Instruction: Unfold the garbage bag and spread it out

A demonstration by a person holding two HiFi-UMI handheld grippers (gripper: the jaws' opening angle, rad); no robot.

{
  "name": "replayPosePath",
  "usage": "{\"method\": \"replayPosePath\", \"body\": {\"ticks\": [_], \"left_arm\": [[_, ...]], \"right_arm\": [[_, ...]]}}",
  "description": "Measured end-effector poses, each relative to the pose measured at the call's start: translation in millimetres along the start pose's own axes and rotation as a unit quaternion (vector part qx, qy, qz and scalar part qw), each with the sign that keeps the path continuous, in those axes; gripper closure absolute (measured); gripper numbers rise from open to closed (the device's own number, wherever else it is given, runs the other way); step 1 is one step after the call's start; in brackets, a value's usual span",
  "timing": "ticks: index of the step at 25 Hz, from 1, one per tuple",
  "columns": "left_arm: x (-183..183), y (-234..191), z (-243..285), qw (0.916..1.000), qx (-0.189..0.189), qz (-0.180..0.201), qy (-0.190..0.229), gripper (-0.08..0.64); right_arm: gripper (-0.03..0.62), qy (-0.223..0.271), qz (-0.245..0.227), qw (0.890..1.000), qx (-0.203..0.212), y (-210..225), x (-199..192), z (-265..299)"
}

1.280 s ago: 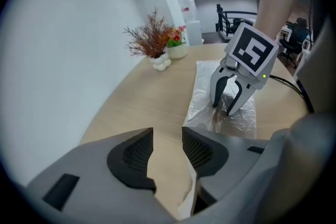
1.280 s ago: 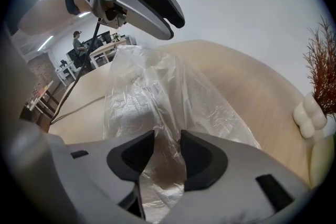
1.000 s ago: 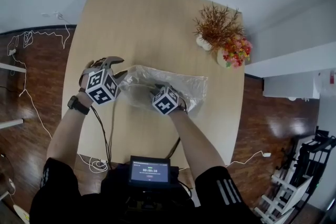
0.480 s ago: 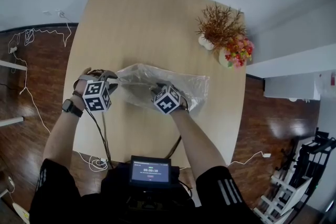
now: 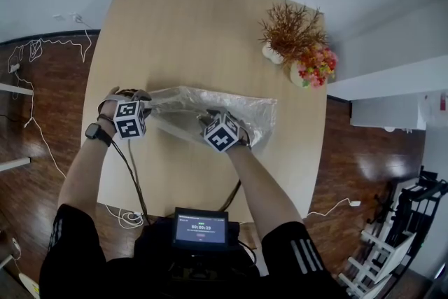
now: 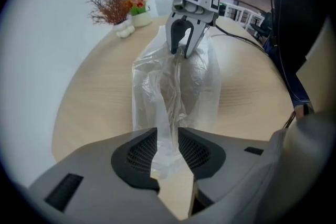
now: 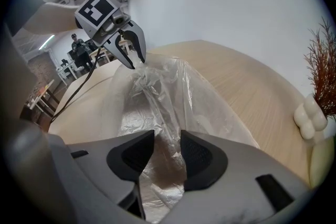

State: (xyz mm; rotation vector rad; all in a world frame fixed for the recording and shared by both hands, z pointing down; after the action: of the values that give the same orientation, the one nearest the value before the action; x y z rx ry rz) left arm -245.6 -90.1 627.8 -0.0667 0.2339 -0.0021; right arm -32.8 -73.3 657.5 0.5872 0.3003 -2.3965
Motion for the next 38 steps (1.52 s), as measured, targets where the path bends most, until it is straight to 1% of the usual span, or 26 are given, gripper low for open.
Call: {"method": "replayPosePath", "body": {"ticks": [1,4,6,8,10,13,16,21,24,29,30,35,38], "left_arm": [[-2,-2,4,1.0,-0.002,0.0,-0.004,0.412],[-10,-7,14,0.9998,-0.005,0.004,-0.019,0.387],[-13,-9,20,0.9996,-0.013,0.005,-0.026,0.381],[-14,-10,24,0.9992,-0.022,0.005,-0.032,0.36],[-15,-9,26,0.999,-0.027,0.005,-0.036,0.336],[-16,-9,27,0.9989,-0.032,0.002,-0.035,0.324],[-16,-11,28,0.9987,-0.042,-0.008,-0.029,0.314],[-18,-14,27,0.9961,-0.075,-0.043,-0.015,0.314],[-16,-16,26,0.9943,-0.092,-0.05,-0.019,0.314],[-13,-20,26,0.9928,-0.106,-0.049,-0.027,0.297],[-13,-20,27,0.9926,-0.107,-0.05,-0.027,0.295],[-13,-21,28,0.9923,-0.108,-0.052,-0.028,0.293],[-13,-21,29,0.9925,-0.107,-0.051,-0.031,0.293]], "right_arm": [[0.399,0.001,0.0,1.0,0.0,0,0,0],[0.399,0.002,-0.003,1.0,0.0,2,-1,1],[0.397,0.002,-0.004,1.0,0.001,2,0,1],[0.397,0.003,-0.005,1.0,0.002,2,0,0],[0.396,0.005,-0.008,1.0,0.002,0,0,-1],[0.387,0.007,-0.012,1.0,0.002,-1,0,-2],[0.379,0.01,-0.007,1.0,0.002,0,-1,-2],[0.373,0.019,0.007,1.0,0.007,1,-1,-2],[0.37,0.024,0.01,1.0,0.012,1,-1,-2],[0.336,0.026,0.018,0.999,0.021,4,-2,-3],[0.294,0.028,0.023,0.999,0.023,5,-1,-4],[0.291,0.082,0.041,0.996,0.002,20,15,-33],[0.291,0.104,0.046,0.993,-0.006,26,19,-52]]}}
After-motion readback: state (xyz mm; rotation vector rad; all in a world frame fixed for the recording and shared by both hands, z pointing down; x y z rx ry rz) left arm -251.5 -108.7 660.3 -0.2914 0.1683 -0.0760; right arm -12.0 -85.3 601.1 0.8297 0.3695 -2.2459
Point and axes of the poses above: the fingertips, and each gripper's own axes: z forward along the fingers, y to its right, x out of its top, the point moved 6 cm from there along -z, backward along the fingers, and after that the axes turned 11 degrees about -x, right-handed, at the moved point
